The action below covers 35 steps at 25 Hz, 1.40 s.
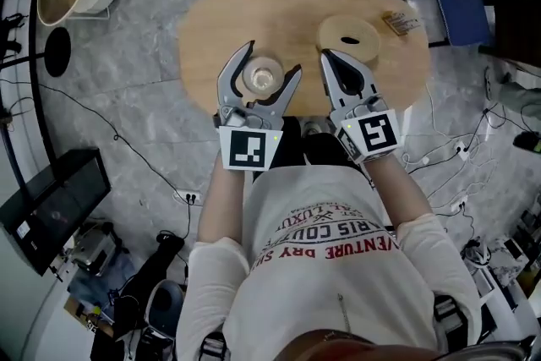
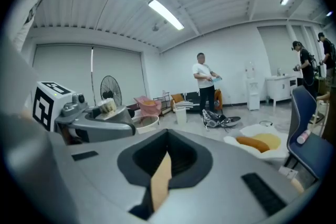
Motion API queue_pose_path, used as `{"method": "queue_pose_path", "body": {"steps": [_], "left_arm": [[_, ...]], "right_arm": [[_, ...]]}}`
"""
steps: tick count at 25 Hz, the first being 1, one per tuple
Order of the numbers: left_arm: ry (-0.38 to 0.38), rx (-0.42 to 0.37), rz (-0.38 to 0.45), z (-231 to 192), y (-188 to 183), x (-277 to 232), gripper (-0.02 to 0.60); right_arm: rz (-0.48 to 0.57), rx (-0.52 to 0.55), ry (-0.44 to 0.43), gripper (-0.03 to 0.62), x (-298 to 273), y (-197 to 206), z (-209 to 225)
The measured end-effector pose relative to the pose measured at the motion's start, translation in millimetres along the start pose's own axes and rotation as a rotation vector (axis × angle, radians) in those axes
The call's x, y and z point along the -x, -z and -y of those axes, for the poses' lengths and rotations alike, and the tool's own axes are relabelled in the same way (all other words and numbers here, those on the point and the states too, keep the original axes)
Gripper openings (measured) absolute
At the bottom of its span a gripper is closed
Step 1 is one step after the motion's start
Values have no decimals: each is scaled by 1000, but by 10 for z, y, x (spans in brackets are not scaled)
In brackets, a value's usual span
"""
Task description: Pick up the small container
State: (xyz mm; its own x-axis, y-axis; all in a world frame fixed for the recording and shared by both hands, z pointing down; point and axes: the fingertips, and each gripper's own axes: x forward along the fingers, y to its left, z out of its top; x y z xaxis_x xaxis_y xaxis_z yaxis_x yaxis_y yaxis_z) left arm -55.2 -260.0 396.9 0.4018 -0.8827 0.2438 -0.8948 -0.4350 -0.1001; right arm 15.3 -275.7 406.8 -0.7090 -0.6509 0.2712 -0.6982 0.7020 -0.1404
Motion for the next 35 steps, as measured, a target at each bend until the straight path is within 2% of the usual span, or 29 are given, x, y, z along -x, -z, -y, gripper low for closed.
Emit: {"method": "queue_pose_path", "body": {"steps": [7, 11, 13, 16, 24, 35], "left_arm": [[-25, 24, 60, -131, -734, 402, 348], [-18, -72, 116, -210, -1075, 604, 348], [-22, -74, 132, -233, -1197, 703, 348], [-39, -25, 128, -274, -1306, 847, 348], [-21, -103, 181, -284, -1523, 1014, 348], [37, -95, 168, -204, -1478, 1016, 348]], "right_arm": [[71, 30, -32, -5, 265, -629, -251], [120, 78, -27, -5, 375, -932, -371], [135, 101, -23, -5, 423, -1038, -412], [152, 127, -33, -5, 470, -1162, -480], [195, 172, -35, -5, 557, -1355, -594], [183, 167, -25, -5, 527, -1314, -678]]}}
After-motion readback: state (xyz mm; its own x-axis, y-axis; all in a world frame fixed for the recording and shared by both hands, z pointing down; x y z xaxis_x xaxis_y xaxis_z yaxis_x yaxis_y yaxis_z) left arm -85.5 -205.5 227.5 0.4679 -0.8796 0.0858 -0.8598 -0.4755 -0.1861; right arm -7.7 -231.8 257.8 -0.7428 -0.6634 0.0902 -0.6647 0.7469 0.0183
